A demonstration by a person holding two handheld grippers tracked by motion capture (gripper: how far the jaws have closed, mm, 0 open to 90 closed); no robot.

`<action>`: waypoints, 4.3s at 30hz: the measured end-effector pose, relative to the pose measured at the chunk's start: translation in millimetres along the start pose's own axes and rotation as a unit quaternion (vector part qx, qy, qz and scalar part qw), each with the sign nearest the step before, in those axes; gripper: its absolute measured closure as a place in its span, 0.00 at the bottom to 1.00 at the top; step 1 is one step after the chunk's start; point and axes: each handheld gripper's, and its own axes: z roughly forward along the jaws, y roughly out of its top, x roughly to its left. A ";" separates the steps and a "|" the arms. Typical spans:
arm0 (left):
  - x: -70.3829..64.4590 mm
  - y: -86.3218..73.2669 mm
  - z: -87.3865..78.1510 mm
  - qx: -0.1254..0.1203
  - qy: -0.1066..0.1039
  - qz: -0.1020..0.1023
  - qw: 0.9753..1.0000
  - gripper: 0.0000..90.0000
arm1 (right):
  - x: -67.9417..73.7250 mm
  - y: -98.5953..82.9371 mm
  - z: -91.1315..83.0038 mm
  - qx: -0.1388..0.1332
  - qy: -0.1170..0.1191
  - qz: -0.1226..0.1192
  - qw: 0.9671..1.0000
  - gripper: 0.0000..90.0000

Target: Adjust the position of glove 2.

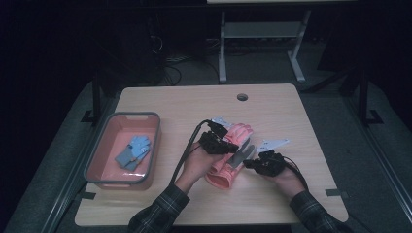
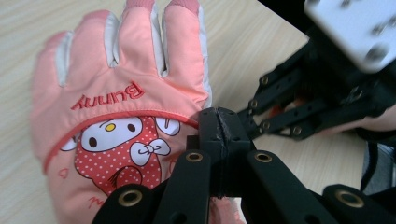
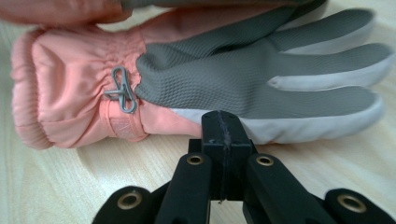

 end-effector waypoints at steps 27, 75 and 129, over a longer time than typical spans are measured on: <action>6.6 4.4 -40.8 -0.046 0.015 0.014 0.999 0.85 | -19.6 48.4 -29.0 -0.090 -0.014 0.010 0.996 0.97; 29.9 -40.2 -49.5 0.009 0.008 0.035 0.999 0.97 | -40.6 40.2 -19.3 -0.083 -0.055 0.037 0.994 1.00; 7.4 -38.4 -57.2 -0.036 -0.047 0.001 0.998 0.96 | 3.5 107.2 -31.2 -0.022 -0.022 -0.045 0.998 1.00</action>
